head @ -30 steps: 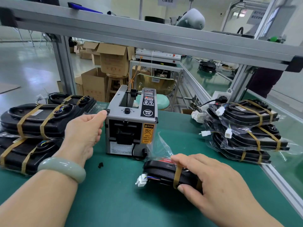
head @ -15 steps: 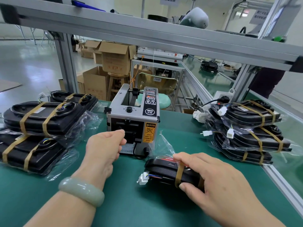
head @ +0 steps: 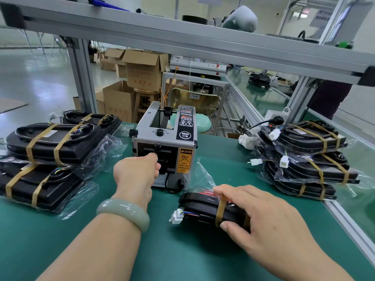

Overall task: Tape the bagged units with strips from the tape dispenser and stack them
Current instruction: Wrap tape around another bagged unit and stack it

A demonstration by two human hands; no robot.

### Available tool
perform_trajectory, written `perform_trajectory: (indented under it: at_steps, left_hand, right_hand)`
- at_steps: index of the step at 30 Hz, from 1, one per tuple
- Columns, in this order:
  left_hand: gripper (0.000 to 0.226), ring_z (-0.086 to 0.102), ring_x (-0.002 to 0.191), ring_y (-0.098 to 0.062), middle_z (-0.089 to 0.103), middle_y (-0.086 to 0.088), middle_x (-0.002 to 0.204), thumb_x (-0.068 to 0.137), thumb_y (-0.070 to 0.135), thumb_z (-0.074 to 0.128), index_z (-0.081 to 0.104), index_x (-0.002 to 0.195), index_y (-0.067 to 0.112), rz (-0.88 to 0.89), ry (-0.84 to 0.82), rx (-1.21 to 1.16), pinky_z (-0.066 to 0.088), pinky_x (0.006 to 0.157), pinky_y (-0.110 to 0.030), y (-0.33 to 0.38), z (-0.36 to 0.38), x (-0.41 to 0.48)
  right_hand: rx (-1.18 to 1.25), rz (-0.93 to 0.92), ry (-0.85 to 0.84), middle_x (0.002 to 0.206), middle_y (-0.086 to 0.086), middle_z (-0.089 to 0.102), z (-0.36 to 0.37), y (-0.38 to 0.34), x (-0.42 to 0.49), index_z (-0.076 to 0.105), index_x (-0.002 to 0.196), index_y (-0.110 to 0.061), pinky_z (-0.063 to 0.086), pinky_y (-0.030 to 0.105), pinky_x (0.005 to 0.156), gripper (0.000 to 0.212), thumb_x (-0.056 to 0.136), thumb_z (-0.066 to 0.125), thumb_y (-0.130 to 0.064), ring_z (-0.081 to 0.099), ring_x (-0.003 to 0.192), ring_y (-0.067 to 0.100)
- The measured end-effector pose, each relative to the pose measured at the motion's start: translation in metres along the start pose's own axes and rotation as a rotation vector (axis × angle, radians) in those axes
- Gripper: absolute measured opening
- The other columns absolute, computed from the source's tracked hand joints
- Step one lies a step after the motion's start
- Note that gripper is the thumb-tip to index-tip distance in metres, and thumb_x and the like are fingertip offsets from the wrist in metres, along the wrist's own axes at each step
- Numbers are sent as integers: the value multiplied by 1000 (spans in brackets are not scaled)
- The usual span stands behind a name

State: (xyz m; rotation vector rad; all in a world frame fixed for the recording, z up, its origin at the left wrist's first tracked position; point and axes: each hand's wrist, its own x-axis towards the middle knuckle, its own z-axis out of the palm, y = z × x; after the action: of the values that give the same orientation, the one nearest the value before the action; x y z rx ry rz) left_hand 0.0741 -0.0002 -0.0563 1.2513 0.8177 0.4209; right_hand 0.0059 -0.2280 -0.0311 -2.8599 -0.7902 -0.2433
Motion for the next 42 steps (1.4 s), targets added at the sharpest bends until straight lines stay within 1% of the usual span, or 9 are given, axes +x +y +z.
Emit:
perform_trajectory:
  at_steps: [5,9,13,17,22,26,30,34,42]
  left_hand:
    - [21,40,43,-10,54,-1,54,85,11,58,55,64,10,-25,-31,-32,33,46,-22,-2,-5,-9]
    - [22,46,39,-2,57,5,50,89,18,61,58,67,15,-28,-291,-66,38,37,-15,-9,-29,-34]
    - [29,48,46,-6,60,1,58,85,29,63,65,58,18,29,-451,-15,40,49,-23,-23,-47,-65]
    - [23,51,65,-4,62,9,69,73,40,74,68,63,21,219,-430,103,39,67,-27,-38,-51,-88]
    - [15,42,119,16,59,14,122,74,38,67,74,67,26,282,-438,190,28,100,-27,-48,-44,-94]
    - [17,36,123,17,63,10,119,80,31,66,76,69,22,256,-476,147,27,92,-17,-51,-36,-93]
    - [21,38,121,16,65,27,94,84,27,66,75,70,14,241,-470,97,28,81,-9,-50,-27,-95]
    - [24,37,120,19,62,11,115,85,26,65,75,66,14,246,-452,120,28,82,-8,-48,-24,-99]
    - [24,38,122,15,64,6,115,83,29,66,76,67,15,275,-400,142,29,84,-8,-50,-18,-102]
  right_hand:
    - [-7,32,-1,116,-30,50,2,-3,-3,20,130,-60,39,20,80,61,73,41,-61,51,103,2]
    - [-17,18,10,119,-29,46,5,-4,-2,13,131,-60,36,21,84,66,76,50,-62,48,105,1]
    - [-26,26,-6,121,-29,44,5,-3,-2,9,130,-58,34,19,87,74,76,60,-56,46,106,2]
    - [-40,43,12,121,-29,46,7,-9,-3,10,131,-57,33,19,85,72,77,59,-59,47,108,3]
    - [-47,81,25,125,-30,46,9,-17,-1,11,133,-57,26,20,77,71,79,56,-61,49,105,3]
    - [-52,96,28,121,-25,48,9,-21,1,10,133,-54,28,22,76,71,80,56,-60,51,102,5]
    - [-64,104,35,116,-21,52,10,-24,1,18,132,-52,34,25,80,69,78,60,-59,54,100,10]
    - [-56,147,29,93,-15,63,5,-28,1,45,120,-48,43,28,68,67,62,78,-51,62,78,14]
    - [-32,103,25,117,-18,50,8,-25,0,17,134,-48,35,26,84,67,81,58,-55,52,104,10]
